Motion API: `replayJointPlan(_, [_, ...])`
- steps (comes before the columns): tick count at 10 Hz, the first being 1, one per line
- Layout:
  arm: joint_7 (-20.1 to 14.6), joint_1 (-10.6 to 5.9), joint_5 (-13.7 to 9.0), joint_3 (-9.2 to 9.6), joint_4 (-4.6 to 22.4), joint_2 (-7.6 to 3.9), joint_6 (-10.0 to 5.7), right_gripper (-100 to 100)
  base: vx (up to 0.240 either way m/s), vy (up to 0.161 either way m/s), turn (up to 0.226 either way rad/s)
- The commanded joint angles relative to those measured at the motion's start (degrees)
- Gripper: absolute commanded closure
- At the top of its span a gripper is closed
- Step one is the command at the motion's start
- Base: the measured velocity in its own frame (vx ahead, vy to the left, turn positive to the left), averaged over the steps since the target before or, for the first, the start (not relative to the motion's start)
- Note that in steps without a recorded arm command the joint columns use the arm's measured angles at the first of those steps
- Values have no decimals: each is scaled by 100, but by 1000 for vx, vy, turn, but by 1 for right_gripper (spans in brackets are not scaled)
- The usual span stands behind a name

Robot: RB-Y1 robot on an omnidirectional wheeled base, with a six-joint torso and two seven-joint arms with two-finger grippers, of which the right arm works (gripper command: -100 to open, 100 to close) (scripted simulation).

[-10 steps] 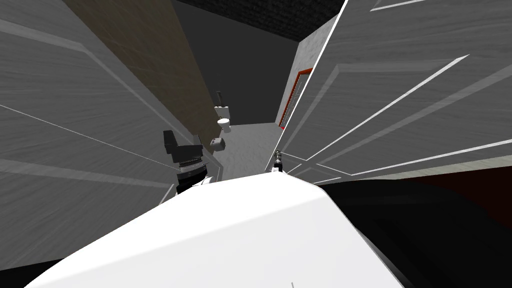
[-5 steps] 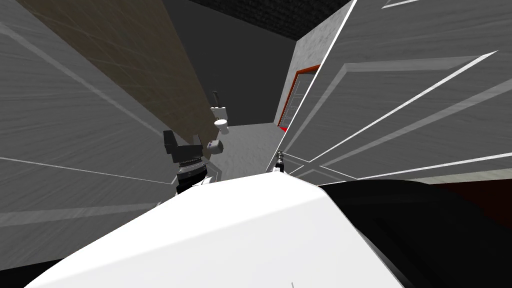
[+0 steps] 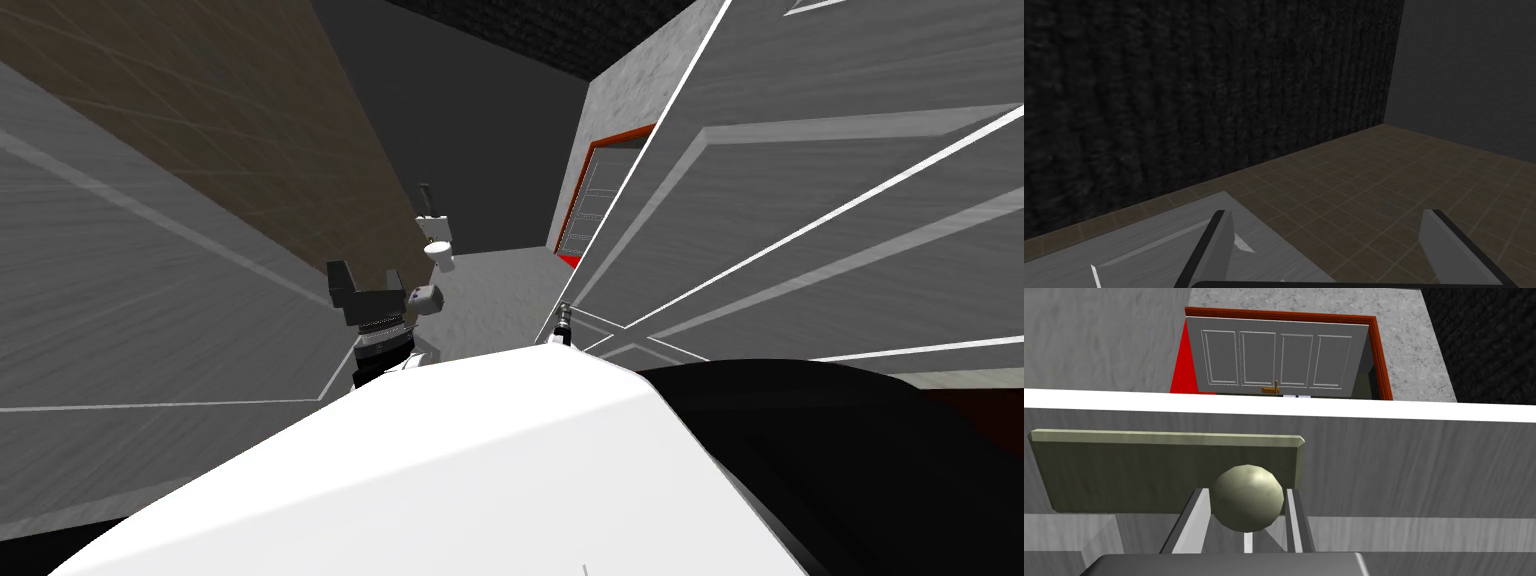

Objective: Push the door open

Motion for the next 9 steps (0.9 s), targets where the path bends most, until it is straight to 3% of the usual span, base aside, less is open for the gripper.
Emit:
replayJointPlan(1, [59, 113, -48, -90, -211, -2, 59, 100, 141, 15, -51])
replayJointPlan(3, [103, 124, -138, -231, -201, -36, 62, 100, 192, 13, -68])
replayJointPlan(6, [103, 124, -138, -231, -201, -36, 62, 100, 62, -8, -1])
replayJointPlan(9, [148, 135, -231, -378, -190, -69, 66, 100, 140, 34, -58])
